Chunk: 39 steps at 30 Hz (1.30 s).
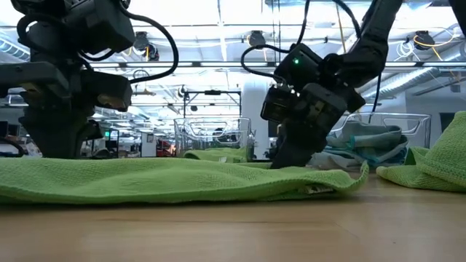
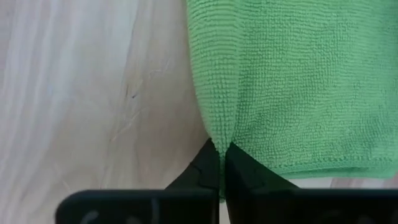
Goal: Fold microfiber towels
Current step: Fold the top green microfiber towel
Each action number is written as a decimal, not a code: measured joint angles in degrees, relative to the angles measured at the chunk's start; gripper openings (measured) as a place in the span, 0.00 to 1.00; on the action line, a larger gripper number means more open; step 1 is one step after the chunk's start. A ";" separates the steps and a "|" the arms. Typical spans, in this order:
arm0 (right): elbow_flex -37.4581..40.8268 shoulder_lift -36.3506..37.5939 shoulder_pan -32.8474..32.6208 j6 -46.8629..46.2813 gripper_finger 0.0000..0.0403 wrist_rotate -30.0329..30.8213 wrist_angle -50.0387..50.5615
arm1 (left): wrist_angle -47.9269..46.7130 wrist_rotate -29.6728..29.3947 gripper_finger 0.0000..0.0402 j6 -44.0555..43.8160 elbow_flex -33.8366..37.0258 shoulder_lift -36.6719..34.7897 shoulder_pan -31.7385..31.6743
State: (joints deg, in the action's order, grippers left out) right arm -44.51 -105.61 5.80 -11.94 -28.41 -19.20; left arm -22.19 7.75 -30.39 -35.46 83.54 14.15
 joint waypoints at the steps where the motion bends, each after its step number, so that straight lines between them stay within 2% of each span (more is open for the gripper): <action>1: 0.03 0.38 -0.27 -0.56 0.02 -0.08 0.32 | -0.22 -0.23 0.01 -0.12 0.00 -0.33 0.02; 5: 0.13 5.08 -0.41 -2.02 0.01 0.15 1.54 | -5.13 -2.32 0.01 0.02 -1.84 -3.41 0.02; 9: 0.11 12.41 0.11 -2.11 0.01 3.87 4.99 | -12.85 -7.09 0.01 2.09 -6.28 -7.50 0.02; 12: 0.11 17.92 0.95 -2.67 0.00 4.81 5.98 | -17.06 -12.51 0.01 4.36 -10.80 -10.43 0.02; 18: 0.09 27.23 3.24 -4.17 0.00 13.08 7.64 | -24.27 -27.59 0.00 8.98 -20.03 -12.89 0.00; 20: 0.07 29.15 4.36 -3.83 0.00 13.57 8.16 | -26.17 -32.49 0.00 10.41 -22.63 -12.76 -0.01; 22: 0.07 30.57 5.15 -3.51 0.00 13.69 8.75 | -28.31 -34.58 0.00 11.55 -24.53 -12.77 -0.02; 27: 0.04 34.43 4.75 -2.66 0.00 13.19 14.51 | -30.03 -34.73 0.00 9.98 -26.69 -12.78 2.36; 32: 0.69 34.70 -1.04 -2.79 0.00 10.08 22.43 | -29.50 -29.18 0.00 5.26 -24.02 -11.11 9.43; 39: 7.18 29.29 -12.31 -11.79 0.00 10.29 13.12 | -17.15 -24.73 0.00 -0.82 -16.49 -5.25 18.90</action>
State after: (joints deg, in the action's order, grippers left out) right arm -37.33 -76.33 -6.50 -23.73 -18.12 -6.08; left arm -39.34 -16.98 -31.21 -51.96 78.29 33.05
